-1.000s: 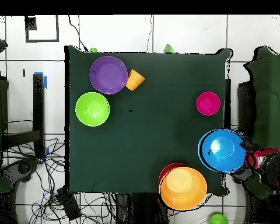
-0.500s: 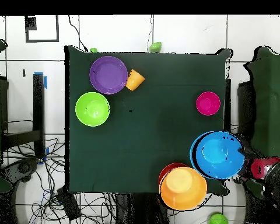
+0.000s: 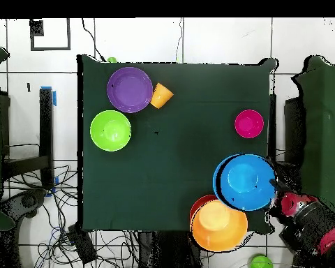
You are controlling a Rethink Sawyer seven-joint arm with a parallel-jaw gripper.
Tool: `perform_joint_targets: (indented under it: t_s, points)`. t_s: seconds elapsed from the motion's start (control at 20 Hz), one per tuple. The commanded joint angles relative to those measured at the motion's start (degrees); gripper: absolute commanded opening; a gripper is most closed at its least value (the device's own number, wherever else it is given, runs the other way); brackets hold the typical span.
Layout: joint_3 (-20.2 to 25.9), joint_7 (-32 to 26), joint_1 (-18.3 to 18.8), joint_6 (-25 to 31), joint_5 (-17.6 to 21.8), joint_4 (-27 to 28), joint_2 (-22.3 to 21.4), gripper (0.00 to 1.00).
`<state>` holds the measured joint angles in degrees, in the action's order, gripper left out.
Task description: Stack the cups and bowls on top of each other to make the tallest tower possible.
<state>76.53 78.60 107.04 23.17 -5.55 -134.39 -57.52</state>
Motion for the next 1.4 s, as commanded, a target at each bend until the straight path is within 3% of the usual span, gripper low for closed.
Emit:
perform_joint_targets:
  t_s: [0.05,0.45,0.6,0.7,0.95,1.4]
  points:
    - [-2.95,6.69,-2.82,-4.89,6.48,-9.99,4.93,0.0]
    - [-19.62,7.59,-10.98,-12.11,18.56,-9.62,10.45,0.0]
    - [-23.11,7.77,-11.99,-13.7,22.14,-8.67,12.8,0.0]
    - [-24.66,8.17,-12.75,-13.07,23.8,-8.33,11.79,0.0]
    - [-23.91,8.1,-12.21,-11.11,23.79,-7.84,11.15,0.0]
    - [-11.99,5.6,-11.06,1.89,12.93,-5.44,-2.44,0.0]
